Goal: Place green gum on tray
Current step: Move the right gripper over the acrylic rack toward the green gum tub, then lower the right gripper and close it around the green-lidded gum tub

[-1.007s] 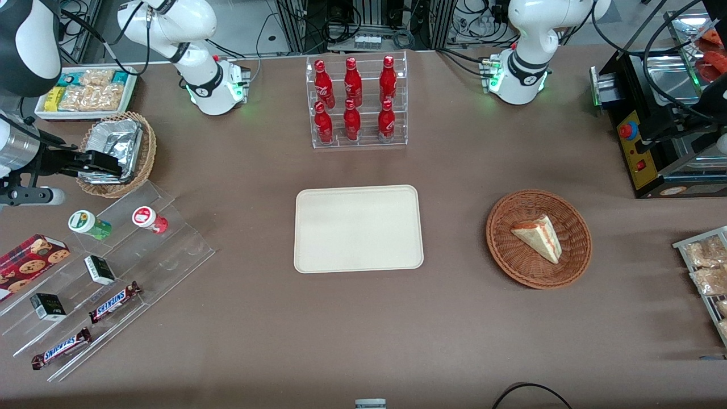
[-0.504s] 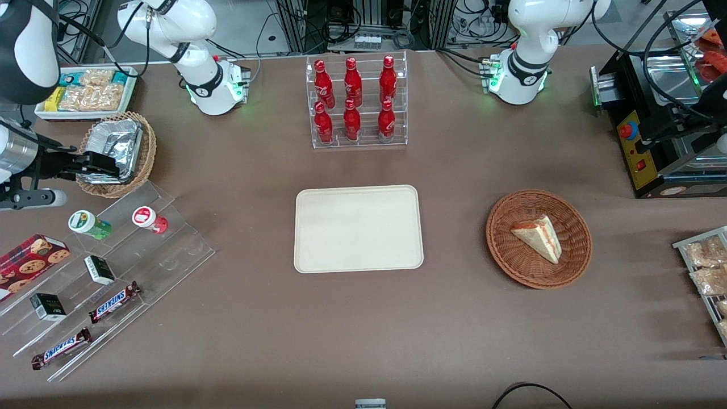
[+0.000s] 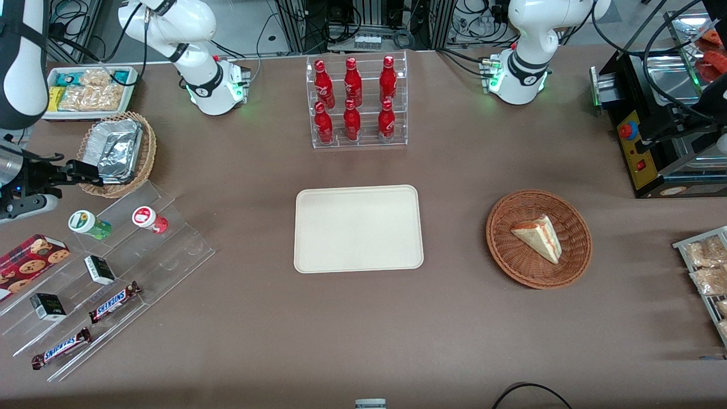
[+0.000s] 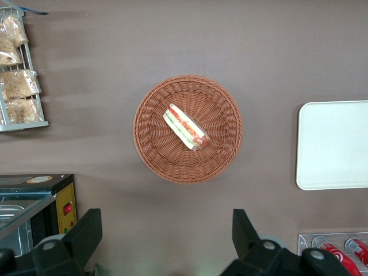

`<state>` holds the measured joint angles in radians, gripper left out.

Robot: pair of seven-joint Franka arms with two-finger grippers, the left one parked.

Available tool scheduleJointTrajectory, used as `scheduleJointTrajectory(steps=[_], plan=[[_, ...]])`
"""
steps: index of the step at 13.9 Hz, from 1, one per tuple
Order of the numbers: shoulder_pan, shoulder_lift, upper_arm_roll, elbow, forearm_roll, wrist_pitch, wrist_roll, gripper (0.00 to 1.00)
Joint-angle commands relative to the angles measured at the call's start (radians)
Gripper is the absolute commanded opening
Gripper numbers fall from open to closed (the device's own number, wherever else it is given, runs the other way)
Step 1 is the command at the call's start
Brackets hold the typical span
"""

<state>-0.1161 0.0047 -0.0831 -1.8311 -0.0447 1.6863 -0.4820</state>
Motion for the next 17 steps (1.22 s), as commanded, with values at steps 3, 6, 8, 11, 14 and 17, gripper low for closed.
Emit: scheduleJointTrajectory(steps=[3,6,8,11,14,17], plan=[[-0.056,0.018,0.002,-0.04,-0.052,0.133,-0.248,1.0],[-0.088,0.064,0.003,-0.04,-0.055,0.191,-0.39,1.0],[-0.112,0.086,0.005,-0.04,-0.043,0.219,-0.449,1.0],[-0.123,0.104,0.005,-0.051,-0.029,0.253,-0.501,1.0],[-0.149,0.112,0.005,-0.092,0.006,0.309,-0.55,1.0],[-0.154,0.113,0.005,-0.138,0.008,0.372,-0.561,1.0]])
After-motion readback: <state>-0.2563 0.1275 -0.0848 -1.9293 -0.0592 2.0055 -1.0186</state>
